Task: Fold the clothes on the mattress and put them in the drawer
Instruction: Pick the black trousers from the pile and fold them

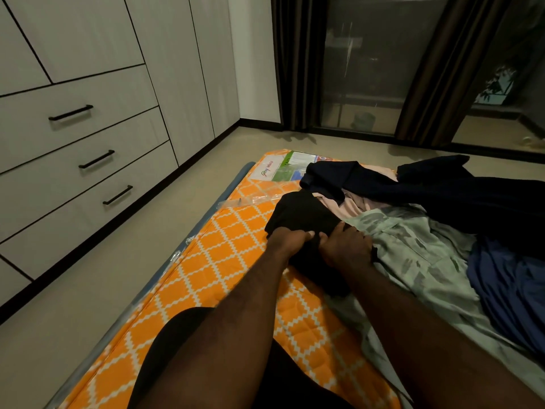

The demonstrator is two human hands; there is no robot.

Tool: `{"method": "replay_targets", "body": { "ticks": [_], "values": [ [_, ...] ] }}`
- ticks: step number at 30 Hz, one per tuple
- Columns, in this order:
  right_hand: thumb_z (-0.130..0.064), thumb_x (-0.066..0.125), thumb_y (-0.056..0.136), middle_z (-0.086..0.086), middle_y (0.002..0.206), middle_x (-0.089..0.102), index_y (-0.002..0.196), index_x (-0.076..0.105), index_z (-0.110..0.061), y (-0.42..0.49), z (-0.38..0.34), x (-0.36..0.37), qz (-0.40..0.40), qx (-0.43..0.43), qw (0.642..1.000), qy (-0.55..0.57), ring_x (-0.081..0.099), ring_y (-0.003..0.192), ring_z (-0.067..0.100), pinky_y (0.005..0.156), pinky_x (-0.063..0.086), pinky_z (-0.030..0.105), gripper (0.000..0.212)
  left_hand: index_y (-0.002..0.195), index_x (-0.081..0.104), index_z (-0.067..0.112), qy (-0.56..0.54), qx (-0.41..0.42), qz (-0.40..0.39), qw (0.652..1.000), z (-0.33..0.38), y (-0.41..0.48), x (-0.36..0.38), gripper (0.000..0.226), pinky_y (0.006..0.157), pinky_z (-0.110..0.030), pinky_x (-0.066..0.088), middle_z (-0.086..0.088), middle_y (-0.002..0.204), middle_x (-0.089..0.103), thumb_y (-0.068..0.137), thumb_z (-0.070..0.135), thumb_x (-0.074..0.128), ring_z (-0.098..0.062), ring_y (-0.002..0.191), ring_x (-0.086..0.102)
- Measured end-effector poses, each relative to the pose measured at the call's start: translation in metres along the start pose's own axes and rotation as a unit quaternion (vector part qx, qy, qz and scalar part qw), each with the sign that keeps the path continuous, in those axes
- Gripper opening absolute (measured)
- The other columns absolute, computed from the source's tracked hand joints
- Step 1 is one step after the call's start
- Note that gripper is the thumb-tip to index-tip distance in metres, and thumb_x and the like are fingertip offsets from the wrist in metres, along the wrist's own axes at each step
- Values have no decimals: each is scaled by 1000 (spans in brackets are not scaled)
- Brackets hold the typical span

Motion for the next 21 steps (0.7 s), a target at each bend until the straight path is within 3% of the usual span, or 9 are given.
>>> {"method": "replay_targets", "body": {
  "ticks": [2,4,5,9,13,16,19,21],
  "values": [
    [-67,29,99,19,123,66,127,60,-7,-1,4,-10,20,-17,1000,14,63,114,36,95,45,45,74,136,51,3,-36,13,30,999,1,3,-5,69,98,-41,52,-14,135,58,85,43,76,-31,116,58],
    [-66,32,100,14,107,70,106,67,-12,-3,12,-14,40,-23,998,49,67,98,33,81,48,40,64,144,42,6,-25,24,53,998,2,9,-11,80,99,-40,49,-14,142,53,83,42,79,-32,125,54],
    [-63,35,100,12,102,70,105,67,-13,-4,18,-13,56,-23,996,72,67,95,32,77,49,38,60,146,39,7,-6,26,57,998,3,12,-13,83,101,-40,48,-13,144,51,83,42,79,-33,128,52],
    [-55,46,99,8,107,68,125,64,-18,-16,39,9,99,-44,970,215,64,100,26,85,55,40,49,151,29,6,30,-10,58,998,-2,26,-17,96,108,-47,46,-15,151,44,81,48,79,-36,134,48],
    [-52,45,102,15,132,57,143,54,-21,-33,38,28,111,-14,956,272,50,125,33,100,46,45,52,150,36,10,-55,-50,5,997,-7,24,-16,101,102,-49,51,-13,148,49,72,48,87,-37,127,53],
    [-52,46,101,16,137,53,146,51,-21,-32,31,28,84,12,953,292,47,130,34,106,43,47,55,150,31,11,-67,-56,-9,996,-8,22,-16,111,97,-47,52,-13,147,47,64,43,93,-37,129,51],
    [-51,54,99,12,134,61,144,55,-20,-26,29,23,50,0,935,352,57,124,29,106,47,48,55,146,33,9,-79,-69,41,994,-7,27,-20,107,99,-48,52,-14,144,50,63,38,94,-38,126,53],
    [-42,60,100,8,131,63,142,57,-20,-29,23,22,-16,-24,889,457,63,116,25,98,53,40,48,144,35,11,-32,-79,109,990,-5,30,-31,100,102,-50,48,-14,143,51,66,44,89,-39,127,50]
  ]
}}
Point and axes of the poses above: each hand's wrist, its own y-axis towards the middle knuckle, its own x-axis out of the palm, z = x × y, the point moved 2 cm from there along y, towards the middle knuckle
